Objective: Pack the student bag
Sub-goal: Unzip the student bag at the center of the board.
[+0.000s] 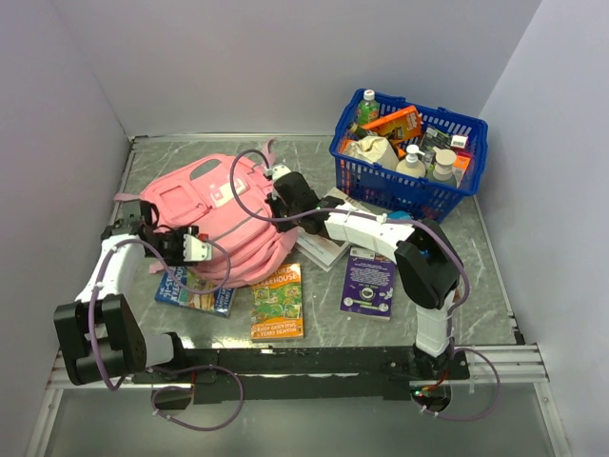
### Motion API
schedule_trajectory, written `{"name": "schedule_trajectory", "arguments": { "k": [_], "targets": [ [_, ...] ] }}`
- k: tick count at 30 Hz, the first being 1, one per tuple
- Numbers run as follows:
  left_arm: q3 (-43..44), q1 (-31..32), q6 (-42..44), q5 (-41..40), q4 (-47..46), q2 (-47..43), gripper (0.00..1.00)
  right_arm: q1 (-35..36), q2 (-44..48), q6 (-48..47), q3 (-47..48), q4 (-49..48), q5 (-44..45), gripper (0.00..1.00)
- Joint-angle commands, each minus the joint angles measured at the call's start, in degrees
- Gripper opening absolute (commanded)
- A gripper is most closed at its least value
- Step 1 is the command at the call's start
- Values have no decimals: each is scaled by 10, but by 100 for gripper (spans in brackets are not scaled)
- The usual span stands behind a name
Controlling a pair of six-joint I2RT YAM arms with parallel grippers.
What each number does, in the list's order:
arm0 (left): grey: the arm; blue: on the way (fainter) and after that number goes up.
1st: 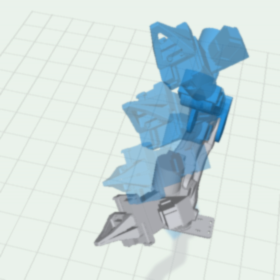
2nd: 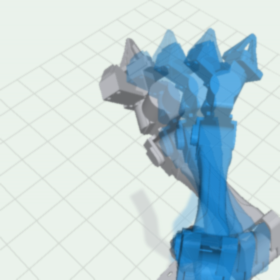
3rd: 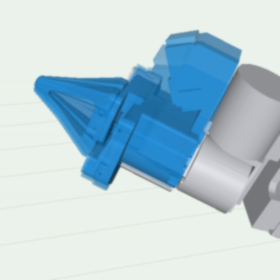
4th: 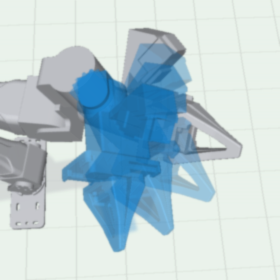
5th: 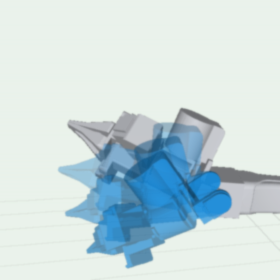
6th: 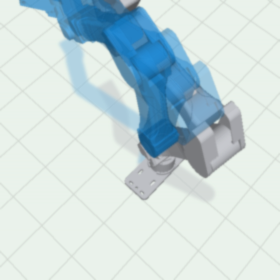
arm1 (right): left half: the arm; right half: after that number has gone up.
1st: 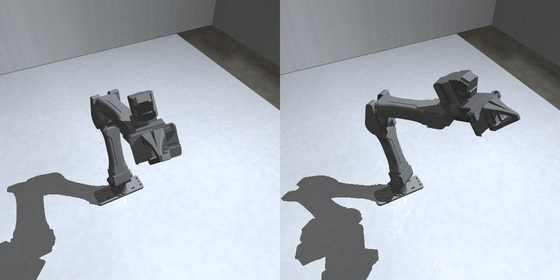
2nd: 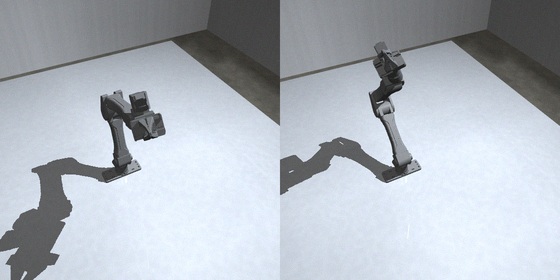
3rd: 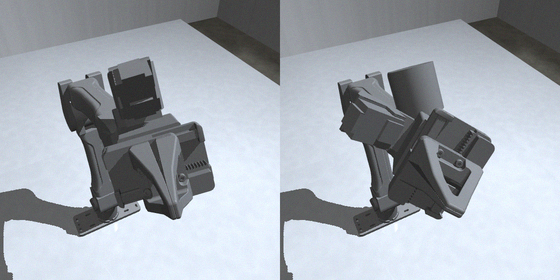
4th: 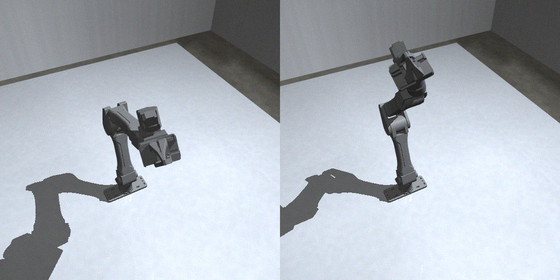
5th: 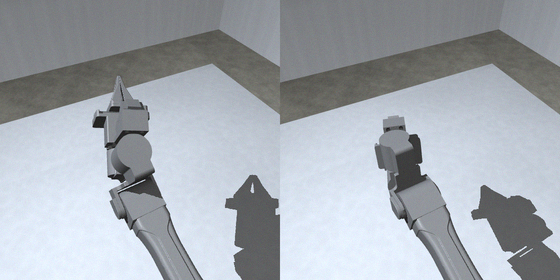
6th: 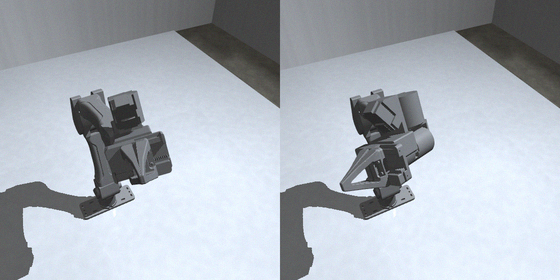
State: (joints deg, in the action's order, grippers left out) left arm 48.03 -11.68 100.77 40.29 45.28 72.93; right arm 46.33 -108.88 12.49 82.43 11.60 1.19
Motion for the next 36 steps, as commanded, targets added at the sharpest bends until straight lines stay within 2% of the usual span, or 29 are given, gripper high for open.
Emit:
{"name": "schedule_trajectory", "arguments": {
  "k": [1, 3, 4, 6, 7, 10, 11, 17, 22, 29, 36],
  "targets": [
    [-7, 21, 51, 15, 3, 4, 46, 5, 32, 17, 4, -36, -44, 0],
    [-14, 27, 36, 3, -24, 7, 37, 6, 33, 17, 4, -35, -47, 0],
    [-16, 31, 36, 1, -27, 9, 28, 5, 33, 17, 4, -36, -49, 0],
    [-15, 43, 15, 5, -38, 15, 20, 5, 35, 21, 2, -39, -55, 0],
    [-12, 47, 0, 10, -39, 18, 12, 4, 37, 22, -3, -40, -55, 0],
    [23, 55, -96, 63, -43, 34, 1, 10, 43, 27, -22, -54, -53, 0],
    [45, 54, -150, 79, -43, 44, 1, 11, 45, 28, -27, -59, -51, 0],
    [64, 50, -302, 145, -81, 29, 1, 24, 81, 31, -66, -71, -14, 0],
    [19, 51, -345, 135, -141, 0, 1, 37, 124, 39, -105, -88, -1, 0],
    [6, 54, -335, 135, -128, 1, 1, 64, 144, 75, -142, -113, -28, 0],
    [16, 64, -356, 154, -118, -1, 1, 119, 120, 54, -129, -171, -38, 0]
  ]
}}
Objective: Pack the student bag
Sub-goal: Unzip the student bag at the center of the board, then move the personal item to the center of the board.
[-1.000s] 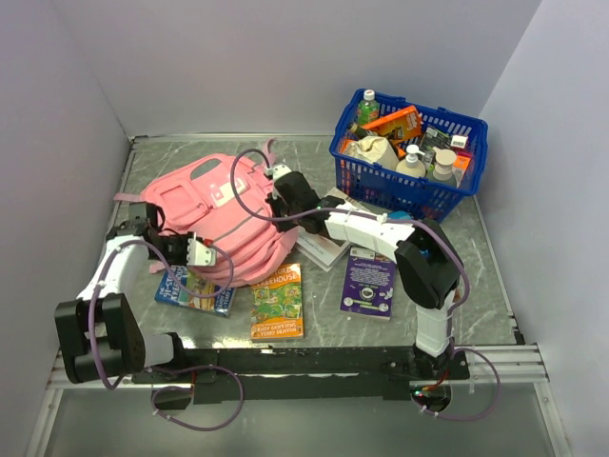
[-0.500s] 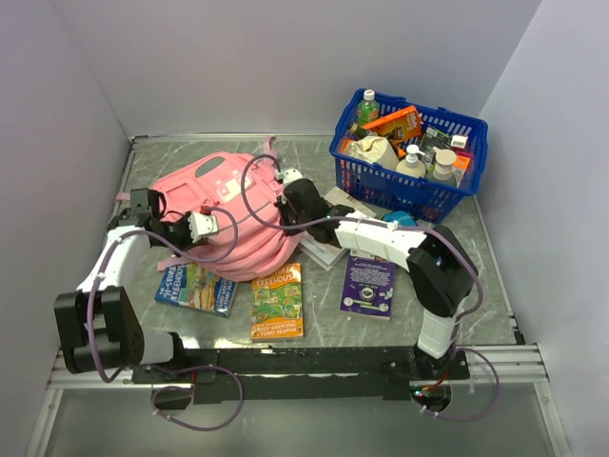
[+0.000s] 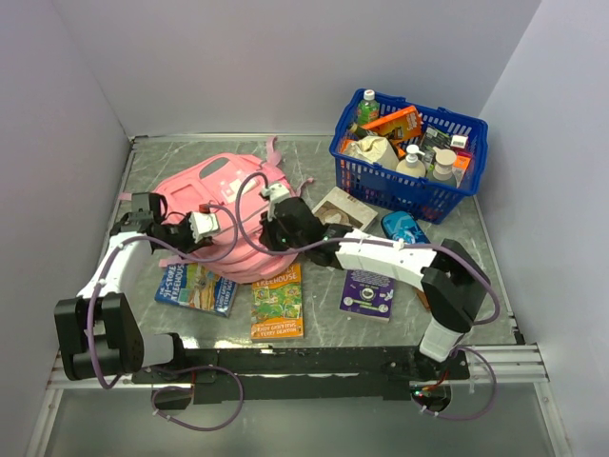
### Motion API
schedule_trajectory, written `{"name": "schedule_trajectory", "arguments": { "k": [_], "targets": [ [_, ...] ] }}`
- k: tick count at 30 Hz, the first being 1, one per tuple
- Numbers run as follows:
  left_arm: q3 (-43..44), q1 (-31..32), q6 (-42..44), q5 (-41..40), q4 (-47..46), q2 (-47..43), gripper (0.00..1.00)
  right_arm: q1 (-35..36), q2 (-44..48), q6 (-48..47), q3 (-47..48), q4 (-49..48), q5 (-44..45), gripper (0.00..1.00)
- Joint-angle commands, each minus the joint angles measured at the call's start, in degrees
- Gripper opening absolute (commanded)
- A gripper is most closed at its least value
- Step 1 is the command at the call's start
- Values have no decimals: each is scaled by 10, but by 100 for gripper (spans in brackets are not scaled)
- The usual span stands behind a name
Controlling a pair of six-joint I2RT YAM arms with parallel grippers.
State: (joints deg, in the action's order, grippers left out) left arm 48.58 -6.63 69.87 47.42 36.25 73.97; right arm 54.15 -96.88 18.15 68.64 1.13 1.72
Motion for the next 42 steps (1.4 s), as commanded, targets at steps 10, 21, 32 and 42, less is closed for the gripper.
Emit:
{"name": "schedule_trajectory", "arguments": {
  "k": [10, 21, 32, 42],
  "targets": [
    [16, 28, -74, 98, -22, -16, 1, 93, -42, -11, 35, -124, -79, 0],
    [28, -5, -86, 45, -38, 1, 1, 33, 83, 20, -19, 33, 19, 53],
    [76, -9, -73, 52, 7, 10, 2, -208, 334, 288, -147, 441, 115, 100],
    [82, -10, -49, 37, 37, 7, 2, -467, 498, 377, -311, 508, 78, 100]
  ]
}}
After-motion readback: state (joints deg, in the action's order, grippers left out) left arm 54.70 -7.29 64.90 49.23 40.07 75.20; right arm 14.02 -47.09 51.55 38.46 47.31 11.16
